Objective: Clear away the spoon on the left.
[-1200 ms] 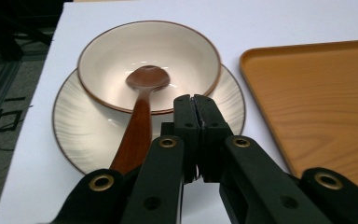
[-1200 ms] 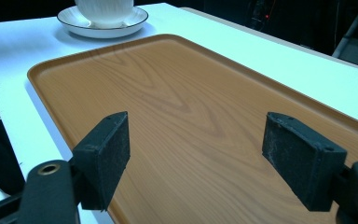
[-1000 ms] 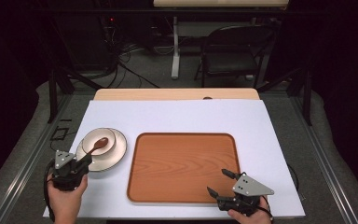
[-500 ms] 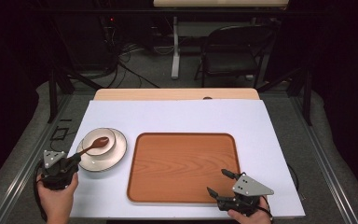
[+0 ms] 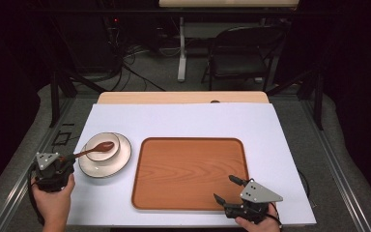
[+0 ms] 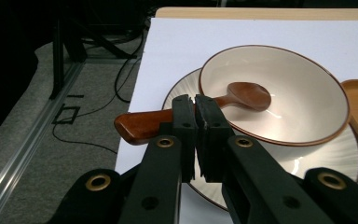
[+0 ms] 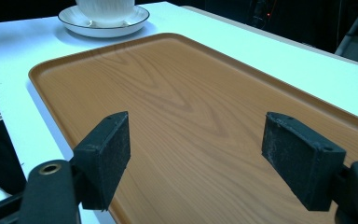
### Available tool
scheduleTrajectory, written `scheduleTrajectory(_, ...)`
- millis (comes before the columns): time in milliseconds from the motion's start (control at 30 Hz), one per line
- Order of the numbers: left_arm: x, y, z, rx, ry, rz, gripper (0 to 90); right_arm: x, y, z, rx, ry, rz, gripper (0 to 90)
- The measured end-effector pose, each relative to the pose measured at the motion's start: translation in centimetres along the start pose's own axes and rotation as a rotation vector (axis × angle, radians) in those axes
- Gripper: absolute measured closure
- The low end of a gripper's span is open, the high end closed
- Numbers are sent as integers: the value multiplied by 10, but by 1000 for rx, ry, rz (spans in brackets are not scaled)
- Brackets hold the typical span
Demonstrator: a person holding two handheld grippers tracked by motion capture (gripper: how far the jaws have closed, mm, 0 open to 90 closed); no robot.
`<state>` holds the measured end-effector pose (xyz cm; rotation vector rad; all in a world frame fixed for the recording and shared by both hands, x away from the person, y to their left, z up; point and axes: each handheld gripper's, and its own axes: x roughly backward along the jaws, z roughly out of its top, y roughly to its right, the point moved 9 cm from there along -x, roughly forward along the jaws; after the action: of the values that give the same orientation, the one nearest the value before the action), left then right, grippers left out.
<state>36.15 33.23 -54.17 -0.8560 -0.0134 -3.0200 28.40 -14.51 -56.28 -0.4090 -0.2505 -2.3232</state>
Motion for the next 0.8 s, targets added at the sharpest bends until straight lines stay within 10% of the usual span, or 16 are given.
scheduleTrajectory(800,-21,-24,17,111,10,-4,816,1,2,0,-3,2,-8,235)
